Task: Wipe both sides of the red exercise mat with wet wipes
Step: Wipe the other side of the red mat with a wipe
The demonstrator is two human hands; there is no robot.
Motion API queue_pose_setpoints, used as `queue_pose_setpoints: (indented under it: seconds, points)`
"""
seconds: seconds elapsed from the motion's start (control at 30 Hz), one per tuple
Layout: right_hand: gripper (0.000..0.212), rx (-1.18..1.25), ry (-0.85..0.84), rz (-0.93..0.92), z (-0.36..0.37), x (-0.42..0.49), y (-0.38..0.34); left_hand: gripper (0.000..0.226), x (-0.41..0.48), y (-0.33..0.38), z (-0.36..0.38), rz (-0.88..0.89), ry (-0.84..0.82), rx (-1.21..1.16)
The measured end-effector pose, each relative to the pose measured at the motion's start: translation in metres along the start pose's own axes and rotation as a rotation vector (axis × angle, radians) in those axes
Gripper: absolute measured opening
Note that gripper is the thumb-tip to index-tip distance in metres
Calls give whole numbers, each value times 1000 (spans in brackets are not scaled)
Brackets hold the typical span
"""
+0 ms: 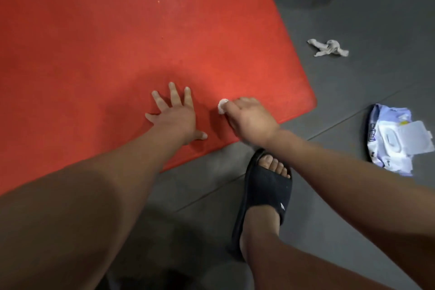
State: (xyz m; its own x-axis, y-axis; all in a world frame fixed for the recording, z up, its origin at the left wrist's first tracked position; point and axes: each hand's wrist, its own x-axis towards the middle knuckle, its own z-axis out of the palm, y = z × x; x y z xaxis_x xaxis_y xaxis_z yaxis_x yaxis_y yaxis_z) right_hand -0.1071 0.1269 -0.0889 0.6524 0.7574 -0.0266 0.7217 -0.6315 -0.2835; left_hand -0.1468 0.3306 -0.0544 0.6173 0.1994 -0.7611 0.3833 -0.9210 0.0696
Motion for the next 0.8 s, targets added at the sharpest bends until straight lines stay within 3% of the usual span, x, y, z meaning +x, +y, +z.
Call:
queue_pose_setpoints:
  seconds: [0.07, 0.17, 0.2, 0.27, 0.37, 0.43, 0.5, 0.6, 0.67, 0.73, 0.8]
  points:
    - [26, -88, 22, 82, -9, 9, 26, 137, 1, -3, 3, 18, 10, 10]
    - [22, -118, 120, 580, -22, 23, 61, 137, 0, -2, 3, 17, 26, 25]
    - [22, -140, 142, 670, -21, 27, 61, 136, 1, -1, 2, 17, 33, 35]
    - [24, -129, 154, 603, -11, 31, 40, 135, 1, -3, 1, 28, 58, 78]
    - [28, -49, 30, 137, 2, 24, 4, 133, 1, -12, 3, 61, 102, 109]
    - [25, -103, -65, -70, -6, 30, 15, 133, 1, -17, 6, 89, 122, 112]
    - [23, -209, -64, -34, -13, 45, 37, 133, 1, -21, 7, 108, 137, 116]
    - [23, -218, 67, 357, -19, 71, 52, 131, 1, -22, 7, 116, 150, 128]
    - [24, -179, 83, 451, -16, 79, 39, 131, 1, -23, 8, 117, 154, 129]
    - [21, -148, 55, 316, -7, 71, 15, 131, 2, -26, 10, 127, 163, 112]
    - [20, -104, -37, 50, -2, 50, -2, 131, 2, -29, 11, 141, 167, 101]
